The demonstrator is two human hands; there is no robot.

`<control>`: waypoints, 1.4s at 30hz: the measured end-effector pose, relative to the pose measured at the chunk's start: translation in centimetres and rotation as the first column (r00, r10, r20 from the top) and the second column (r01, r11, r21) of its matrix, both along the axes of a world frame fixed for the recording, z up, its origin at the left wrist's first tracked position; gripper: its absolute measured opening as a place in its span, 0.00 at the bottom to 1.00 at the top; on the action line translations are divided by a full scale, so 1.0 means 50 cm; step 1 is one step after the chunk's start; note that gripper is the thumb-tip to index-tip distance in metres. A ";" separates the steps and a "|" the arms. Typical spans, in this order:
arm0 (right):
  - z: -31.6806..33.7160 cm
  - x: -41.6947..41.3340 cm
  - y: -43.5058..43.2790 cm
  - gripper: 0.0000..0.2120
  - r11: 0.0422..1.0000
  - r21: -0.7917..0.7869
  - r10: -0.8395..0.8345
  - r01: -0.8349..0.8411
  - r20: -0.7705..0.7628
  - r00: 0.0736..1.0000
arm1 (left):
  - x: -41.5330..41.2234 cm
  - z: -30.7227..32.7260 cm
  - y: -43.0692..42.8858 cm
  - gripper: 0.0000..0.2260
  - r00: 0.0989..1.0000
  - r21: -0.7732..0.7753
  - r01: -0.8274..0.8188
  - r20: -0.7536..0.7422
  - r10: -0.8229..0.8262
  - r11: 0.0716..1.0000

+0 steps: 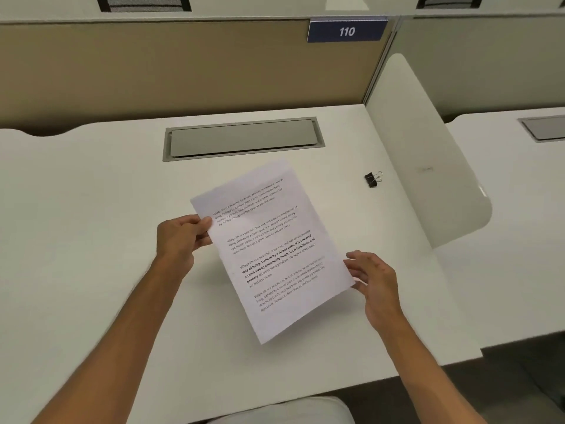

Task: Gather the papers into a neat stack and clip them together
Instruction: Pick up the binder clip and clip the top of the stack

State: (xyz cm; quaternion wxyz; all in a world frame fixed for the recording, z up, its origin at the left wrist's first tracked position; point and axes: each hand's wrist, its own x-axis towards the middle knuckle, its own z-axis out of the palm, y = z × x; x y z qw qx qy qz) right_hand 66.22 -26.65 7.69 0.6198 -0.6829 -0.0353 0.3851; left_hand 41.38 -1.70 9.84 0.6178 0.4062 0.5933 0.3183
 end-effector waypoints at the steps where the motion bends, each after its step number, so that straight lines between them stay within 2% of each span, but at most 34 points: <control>1: -0.003 0.013 -0.001 0.07 1.000 -0.023 -0.014 0.015 0.057 0.998 | 0.012 -0.004 0.001 0.02 1.000 0.002 0.025 -0.010 -0.025 1.000; 5: -0.012 0.073 -0.005 0.02 0.991 -0.133 0.045 -0.005 0.299 0.953 | 0.069 -0.022 -0.006 0.01 0.990 0.001 0.127 -0.065 -0.127 0.992; 9: -0.018 0.140 0.014 0.04 0.980 -0.170 0.171 -0.106 0.436 0.884 | 0.125 -0.037 -0.014 0.04 0.977 -0.002 0.190 -0.100 -0.189 0.982; 18: -0.050 0.300 0.152 0.02 0.968 -0.231 0.215 -0.099 0.560 0.800 | 0.213 -0.089 -0.003 0.03 0.957 -0.027 0.212 -0.196 -0.213 0.977; 23: -0.081 0.393 0.224 0.08 0.944 -0.326 0.202 0.043 0.678 0.707 | 0.246 -0.112 0.005 0.03 0.950 -0.015 0.209 -0.233 -0.207 0.978; 27: -0.101 0.458 0.261 0.18 0.860 -0.496 0.320 0.121 0.709 0.629 | 0.262 -0.128 0.009 0.03 0.943 -0.003 0.219 -0.257 -0.213 0.976; 30: -0.111 0.485 0.283 0.17 0.812 -0.570 0.370 0.124 0.668 0.645 | 0.255 -0.138 0.017 0.02 0.941 -0.020 0.216 -0.263 -0.214 0.976; 34: -0.109 0.495 0.302 0.07 0.800 -0.585 0.343 0.133 0.629 0.697 | 0.254 -0.135 0.018 0.01 0.941 -0.031 0.236 -0.244 -0.236 0.971; 42: -0.105 0.513 0.314 0.03 0.884 -0.467 0.273 -0.003 0.511 0.815 | 0.262 -0.130 0.023 0.02 0.940 -0.036 0.256 -0.226 -0.257 0.966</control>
